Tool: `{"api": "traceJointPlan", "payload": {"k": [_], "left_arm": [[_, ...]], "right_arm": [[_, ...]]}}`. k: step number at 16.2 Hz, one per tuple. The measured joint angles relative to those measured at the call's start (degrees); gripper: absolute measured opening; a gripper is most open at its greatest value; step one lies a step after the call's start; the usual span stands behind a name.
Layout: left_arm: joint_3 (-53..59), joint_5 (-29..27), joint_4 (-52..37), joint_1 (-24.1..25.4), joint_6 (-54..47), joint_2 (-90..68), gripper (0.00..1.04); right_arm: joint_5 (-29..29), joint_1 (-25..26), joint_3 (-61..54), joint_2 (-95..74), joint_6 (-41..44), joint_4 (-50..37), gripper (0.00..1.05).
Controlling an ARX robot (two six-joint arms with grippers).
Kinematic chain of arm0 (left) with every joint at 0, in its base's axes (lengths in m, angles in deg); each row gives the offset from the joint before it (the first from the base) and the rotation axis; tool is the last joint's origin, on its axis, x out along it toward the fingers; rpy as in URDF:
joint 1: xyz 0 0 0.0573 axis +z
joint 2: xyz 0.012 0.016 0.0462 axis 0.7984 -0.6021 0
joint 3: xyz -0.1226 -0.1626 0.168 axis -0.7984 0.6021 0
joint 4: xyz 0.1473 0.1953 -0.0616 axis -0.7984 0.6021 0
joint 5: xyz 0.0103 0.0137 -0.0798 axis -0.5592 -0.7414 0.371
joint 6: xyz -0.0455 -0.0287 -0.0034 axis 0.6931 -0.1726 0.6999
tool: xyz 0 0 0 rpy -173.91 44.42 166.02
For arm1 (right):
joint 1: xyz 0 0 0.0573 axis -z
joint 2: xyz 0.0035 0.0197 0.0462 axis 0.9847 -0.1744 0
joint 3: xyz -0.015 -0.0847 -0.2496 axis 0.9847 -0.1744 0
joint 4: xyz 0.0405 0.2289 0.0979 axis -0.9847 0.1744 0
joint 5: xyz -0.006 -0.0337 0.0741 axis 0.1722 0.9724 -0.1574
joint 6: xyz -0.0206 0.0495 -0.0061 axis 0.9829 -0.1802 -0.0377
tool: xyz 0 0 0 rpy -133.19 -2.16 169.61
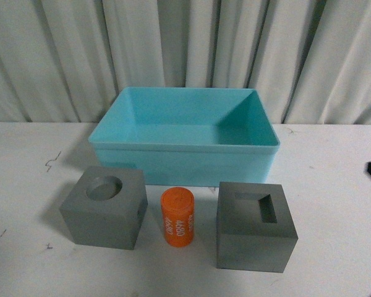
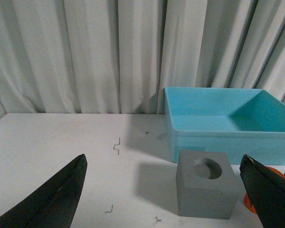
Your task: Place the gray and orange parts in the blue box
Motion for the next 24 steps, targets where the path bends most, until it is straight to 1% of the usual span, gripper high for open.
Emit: {"api": "traceJointPlan", "payload": {"k": [1, 3, 4, 7, 9, 19, 21, 22, 24], "left_arm": [[0.0, 0.0, 0.0, 0.0, 0.0, 0.0, 0.98], [0.0, 0.0, 0.0, 0.0, 0.0, 0.0, 0.98], [0.0, 0.0, 0.0, 0.0, 0.0, 0.0, 0.98], [0.0, 0.02, 0.0, 0.0, 0.0, 0.0, 0.98], [0.0, -0.02, 0.0, 0.0, 0.0, 0.0, 0.98], [0.0, 0.0, 0.0, 0.0, 0.0, 0.0, 0.98], [0.0, 0.02, 0.0, 0.0, 0.0, 0.0, 0.98], [0.0, 0.02, 0.0, 0.0, 0.0, 0.0, 0.98], [0.0, 0.02, 0.02, 0.0, 0.0, 0.0, 0.98]], "right_arm": [[1.88, -4.44, 1.6, -6.82, -0.52, -2.97, 0.98], [6.54, -9.84, 5.2, -16.85, -0.76, -4.79, 0.98], [7.65, -10.47, 6.4, -20.9, -1.49, -6.21, 0.98], [10.67, -11.85, 10.21, -27.02, -2.82, -5.64, 0.98], [10.88, -12.96, 13.16, -29.42, -3.72, -5.49, 0.98], [12.55, -13.81, 16.63, -33.27, -4.59, -3.52, 0.98], [13.84, -14.21, 17.57, -34.71, -5.11, -3.02, 0.98], [15.45, -14.84, 18.51, -35.74, -6.97, -2.51, 0.85], [15.58, -14.64, 16.98, -34.56, -8.5, -2.97, 0.23]]}}
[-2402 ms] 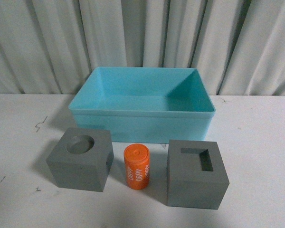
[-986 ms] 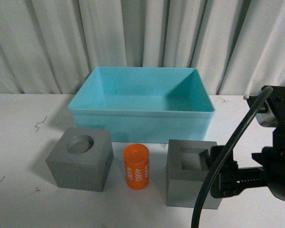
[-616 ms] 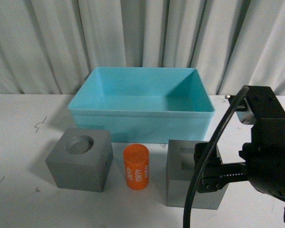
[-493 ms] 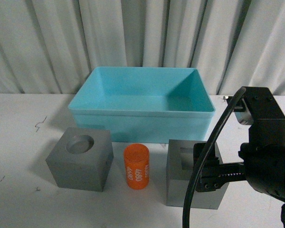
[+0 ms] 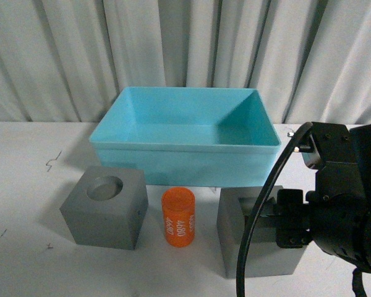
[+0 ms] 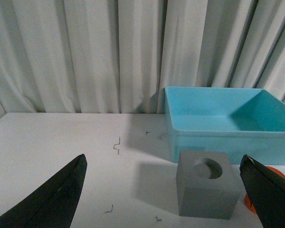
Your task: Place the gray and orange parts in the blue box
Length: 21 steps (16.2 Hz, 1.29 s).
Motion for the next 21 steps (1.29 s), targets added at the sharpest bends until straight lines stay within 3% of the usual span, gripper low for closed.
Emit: {"api": "traceJointPlan", "payload": {"k": [1, 2, 4, 8, 13, 21], "left_arm": [[0.0, -0.02, -0.02, 0.0, 0.02, 0.0, 0.98], [0.0, -0.04, 0.0, 0.0, 0.0, 0.0, 0.98], [0.0, -0.02, -0.02, 0.0, 0.0, 0.0, 0.98], [0.0, 0.0, -0.02, 0.0, 0.0, 0.0, 0.98], [0.0, 0.0, -0.02, 0.0, 0.0, 0.0, 0.98], [0.0, -0.02, -0.02, 0.0, 0.0, 0.0, 0.98]], "right_arm": [[-0.57, 2.16, -5.77, 6.91, -0.15, 1.73, 0.19], [-4.04, 9.05, -1.27, 26.1, 4.55, 6.4, 0.18], [-3.89, 10.91, 9.55, 21.03, 7.13, 3.54, 0.18], [-3.54, 9.4, 28.2, 2.29, 6.8, 5.16, 0.18], [-1.05, 7.19, 43.56, -10.6, 5.27, 10.14, 0.18], [3.39, 5.01, 57.66, -26.14, 2.21, 18.62, 0.18]]}}
